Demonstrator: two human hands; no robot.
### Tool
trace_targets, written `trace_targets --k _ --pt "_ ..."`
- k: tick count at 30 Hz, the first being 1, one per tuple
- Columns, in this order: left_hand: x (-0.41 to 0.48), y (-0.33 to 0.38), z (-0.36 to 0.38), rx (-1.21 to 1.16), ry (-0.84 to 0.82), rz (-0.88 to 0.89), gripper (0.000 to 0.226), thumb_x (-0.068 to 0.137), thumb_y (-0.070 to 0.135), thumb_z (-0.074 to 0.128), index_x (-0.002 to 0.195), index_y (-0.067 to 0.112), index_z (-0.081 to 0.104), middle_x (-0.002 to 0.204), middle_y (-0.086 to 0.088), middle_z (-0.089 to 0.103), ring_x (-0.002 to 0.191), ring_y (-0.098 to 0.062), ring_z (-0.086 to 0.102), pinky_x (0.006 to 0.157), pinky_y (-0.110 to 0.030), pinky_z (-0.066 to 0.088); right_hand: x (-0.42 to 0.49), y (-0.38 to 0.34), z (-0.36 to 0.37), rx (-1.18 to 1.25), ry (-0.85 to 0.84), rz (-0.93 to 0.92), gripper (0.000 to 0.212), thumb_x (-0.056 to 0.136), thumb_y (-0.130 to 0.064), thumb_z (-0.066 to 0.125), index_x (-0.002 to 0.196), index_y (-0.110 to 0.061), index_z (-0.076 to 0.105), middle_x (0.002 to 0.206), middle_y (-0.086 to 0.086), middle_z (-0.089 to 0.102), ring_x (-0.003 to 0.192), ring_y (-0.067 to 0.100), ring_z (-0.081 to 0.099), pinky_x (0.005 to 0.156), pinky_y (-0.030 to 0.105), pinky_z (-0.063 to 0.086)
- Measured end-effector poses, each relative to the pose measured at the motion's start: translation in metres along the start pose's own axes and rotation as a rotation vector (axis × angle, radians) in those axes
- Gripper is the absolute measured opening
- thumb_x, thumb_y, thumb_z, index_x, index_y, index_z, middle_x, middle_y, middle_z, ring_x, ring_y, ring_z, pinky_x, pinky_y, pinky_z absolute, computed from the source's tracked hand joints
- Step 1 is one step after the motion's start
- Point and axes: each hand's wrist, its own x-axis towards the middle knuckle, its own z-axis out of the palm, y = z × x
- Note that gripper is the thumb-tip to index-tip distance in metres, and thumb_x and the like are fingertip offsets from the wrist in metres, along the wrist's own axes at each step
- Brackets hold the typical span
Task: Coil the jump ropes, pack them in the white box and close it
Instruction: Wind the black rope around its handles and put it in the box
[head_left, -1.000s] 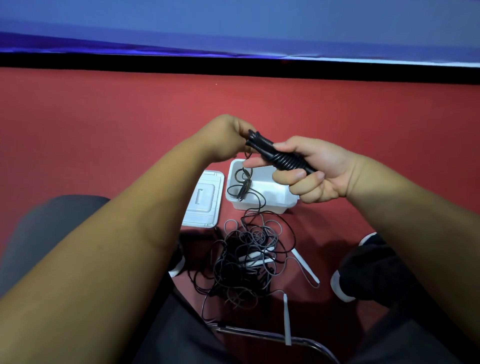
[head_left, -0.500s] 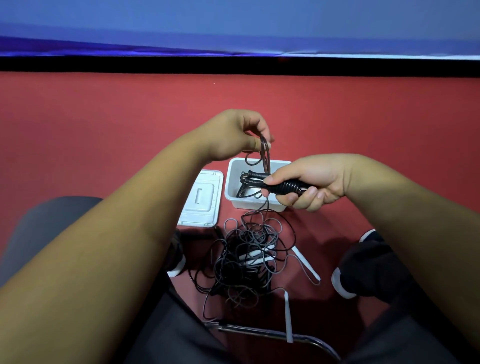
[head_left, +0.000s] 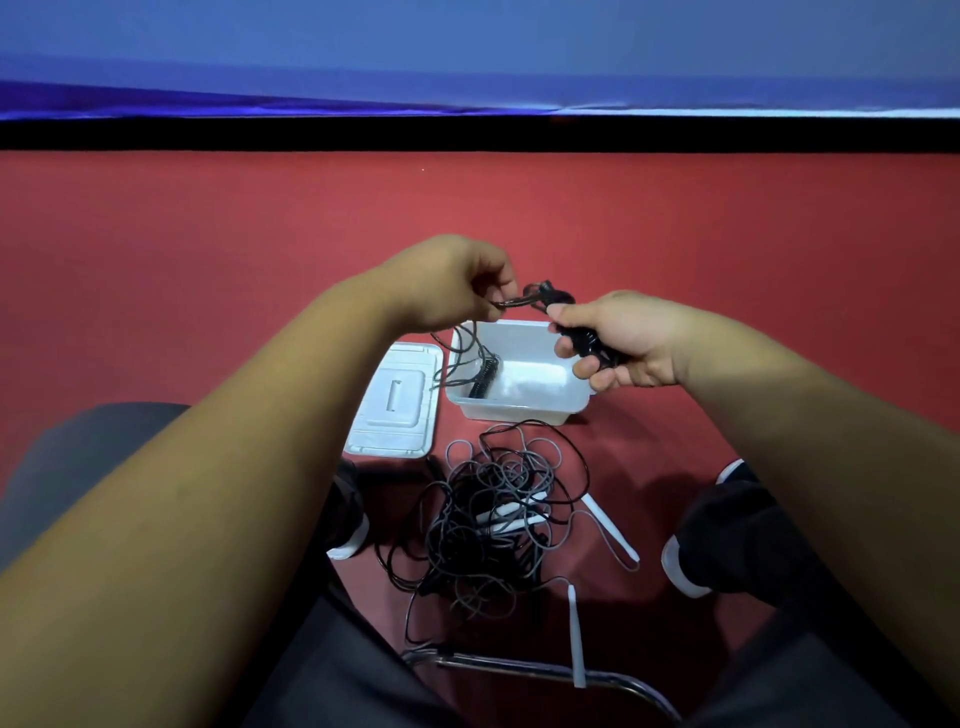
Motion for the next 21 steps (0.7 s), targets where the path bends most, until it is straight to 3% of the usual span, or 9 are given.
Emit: trace_targets --k 3,5,8,10,12,14,17,21 --pt "0.000 0.000 0.001 -0.012 -0.051 -0.069 0.022 0.086 -0.001 0.079 0.098 0.017 0.073 0.085 0.003 0.078 0.080 -0.007 0.075 0.083 -0.029 0.059 0.001 -0.002 0.002 0.114 -0.030 -0.085 0.023 0.106 -0.038 0.064 0.106 -0.021 0.049 0.077 0.000 0.055 0.057 0.015 0.038 0.046 0.024 0.028" --pt "0.000 0.002 0.001 0.054 -0.046 -0.111 0.021 0.081 0.005 0.086 0.092 0.016 0.072 0.075 0.006 0.076 0.069 -0.006 0.072 0.074 -0.026 0.055 0.000 -0.002 0.006 0.152 -0.070 -0.127 0.023 0.106 -0.037 0.064 0.103 -0.022 0.047 0.079 0.000 0.054 0.058 0.015 0.038 0.046 0.025 0.027" --pt "0.000 -0.001 0.003 0.053 -0.017 -0.200 0.019 0.081 0.020 0.089 0.090 0.014 0.073 0.075 -0.002 0.075 0.065 -0.019 0.070 0.065 -0.030 0.058 -0.002 -0.004 0.012 0.199 -0.093 -0.187 0.026 0.104 -0.043 0.065 0.104 -0.021 0.051 0.082 0.001 0.054 0.058 0.015 0.036 0.046 0.024 0.024" --pt "0.000 -0.003 0.006 -0.029 -0.021 -0.258 0.014 0.090 0.022 0.082 0.092 0.010 0.075 0.075 -0.007 0.075 0.063 -0.022 0.071 0.063 -0.034 0.063 -0.004 -0.007 0.014 0.213 -0.061 -0.198 0.037 0.101 -0.053 0.065 0.110 -0.020 0.053 0.081 -0.001 0.054 0.058 0.014 0.033 0.046 0.024 0.020" --pt "0.000 -0.005 0.009 -0.171 -0.039 -0.265 0.023 0.095 0.023 0.077 0.093 0.000 0.073 0.073 -0.010 0.070 0.058 -0.026 0.069 0.061 -0.044 0.064 -0.006 -0.010 0.016 0.241 -0.003 -0.183 0.049 0.097 -0.067 0.062 0.108 -0.021 0.053 0.078 -0.003 0.053 0.057 0.012 0.029 0.047 0.023 0.015" --pt "-0.001 -0.001 0.010 -0.398 -0.033 -0.250 0.030 0.095 0.023 0.077 0.092 -0.005 0.068 0.071 -0.012 0.063 0.054 -0.023 0.062 0.050 -0.037 0.056 -0.006 -0.011 0.017 0.272 0.068 -0.169 0.058 0.092 -0.079 0.057 0.106 -0.023 0.052 0.074 -0.006 0.050 0.054 0.010 0.026 0.048 0.023 0.011" --pt "0.000 0.004 0.006 -0.605 0.034 -0.213 0.017 0.093 0.023 0.078 0.097 0.007 0.074 0.077 -0.005 0.069 0.067 -0.019 0.066 0.061 -0.027 0.055 -0.005 -0.012 0.014 0.284 0.138 -0.172 0.063 0.089 -0.085 0.054 0.106 -0.024 0.055 0.070 -0.009 0.050 0.050 0.009 0.025 0.047 0.021 0.011" --pt "-0.001 0.002 0.004 -0.640 -0.070 -0.142 0.014 0.100 0.014 0.068 0.112 0.009 0.073 0.110 -0.010 0.078 0.097 -0.019 0.072 0.068 -0.021 0.054 -0.006 -0.014 0.008 0.320 0.128 -0.162 0.056 0.090 -0.081 0.057 0.100 -0.027 0.055 0.070 -0.009 0.049 0.049 0.009 0.024 0.044 0.019 0.012"
